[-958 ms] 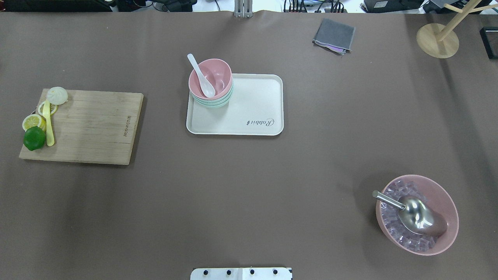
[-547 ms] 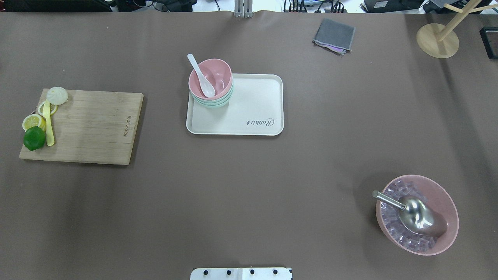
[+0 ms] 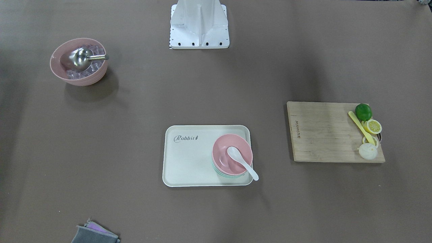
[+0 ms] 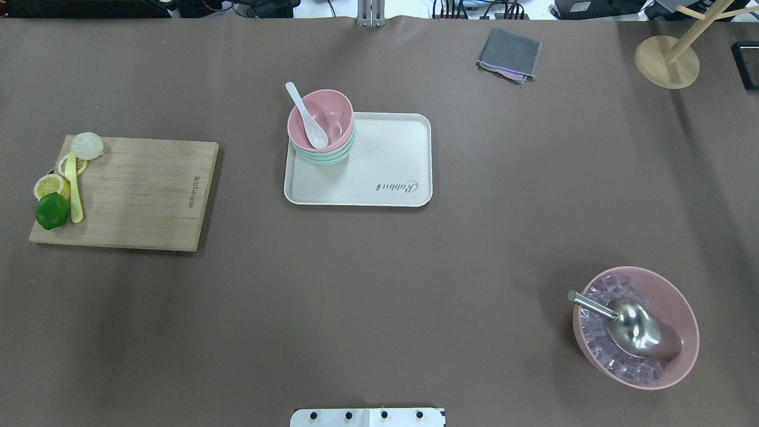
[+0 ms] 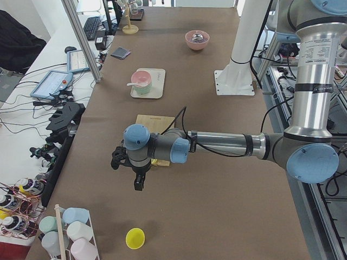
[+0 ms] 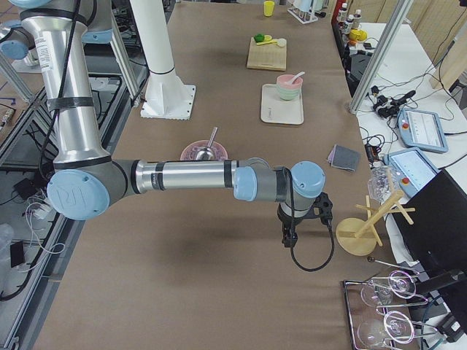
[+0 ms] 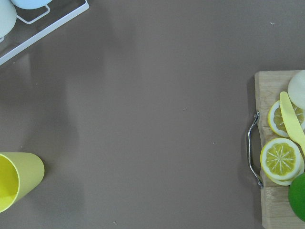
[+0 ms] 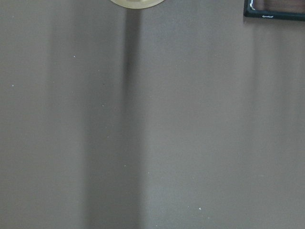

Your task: Stack pink bowl on green and place spoon

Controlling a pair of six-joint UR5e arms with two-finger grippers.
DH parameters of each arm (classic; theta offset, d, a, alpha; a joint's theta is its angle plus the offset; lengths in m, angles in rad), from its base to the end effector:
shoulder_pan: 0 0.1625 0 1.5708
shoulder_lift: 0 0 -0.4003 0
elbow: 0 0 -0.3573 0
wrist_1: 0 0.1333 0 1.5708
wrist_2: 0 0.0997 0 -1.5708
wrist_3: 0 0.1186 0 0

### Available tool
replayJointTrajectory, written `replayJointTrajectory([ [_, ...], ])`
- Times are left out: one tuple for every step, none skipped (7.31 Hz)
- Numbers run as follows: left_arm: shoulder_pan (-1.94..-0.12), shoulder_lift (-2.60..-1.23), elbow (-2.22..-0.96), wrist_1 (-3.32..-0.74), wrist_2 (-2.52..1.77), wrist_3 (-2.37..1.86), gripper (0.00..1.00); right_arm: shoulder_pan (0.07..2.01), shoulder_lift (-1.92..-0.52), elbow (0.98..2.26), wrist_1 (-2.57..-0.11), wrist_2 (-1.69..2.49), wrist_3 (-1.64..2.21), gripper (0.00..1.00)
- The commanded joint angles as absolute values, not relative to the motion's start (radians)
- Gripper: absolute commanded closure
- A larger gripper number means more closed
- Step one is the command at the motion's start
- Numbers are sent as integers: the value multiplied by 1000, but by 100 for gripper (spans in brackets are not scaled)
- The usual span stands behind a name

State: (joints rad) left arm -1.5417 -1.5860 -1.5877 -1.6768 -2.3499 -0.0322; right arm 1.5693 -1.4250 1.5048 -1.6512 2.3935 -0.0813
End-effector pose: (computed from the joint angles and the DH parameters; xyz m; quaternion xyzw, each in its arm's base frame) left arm -0.0362 -0.4748 0.6211 0.0522 0.3806 0.0248 0.9229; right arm 0.0456 -0.5140 0.6108 0.0157 -0.3995 -0.0378 0.9158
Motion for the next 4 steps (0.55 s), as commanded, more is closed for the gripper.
replayJointTrajectory([
  [-1542, -1586, -1586, -1678, -2350, -32, 2, 1569, -1425, 1503, -1649, 2393, -81, 0],
  [-1540, -1586, -1588, -1678, -2350, -32, 2, 1569, -1425, 1500, -1649, 2393, -81, 0],
  [-1540, -1586, -1586, -1678, -2350, -32, 2, 1569, -1425, 1497, -1649, 2393, -81, 0],
  [-1540, -1588, -1585, -1678, -2350, -32, 2, 1568, -1425, 1499, -1649, 2393, -80, 0],
])
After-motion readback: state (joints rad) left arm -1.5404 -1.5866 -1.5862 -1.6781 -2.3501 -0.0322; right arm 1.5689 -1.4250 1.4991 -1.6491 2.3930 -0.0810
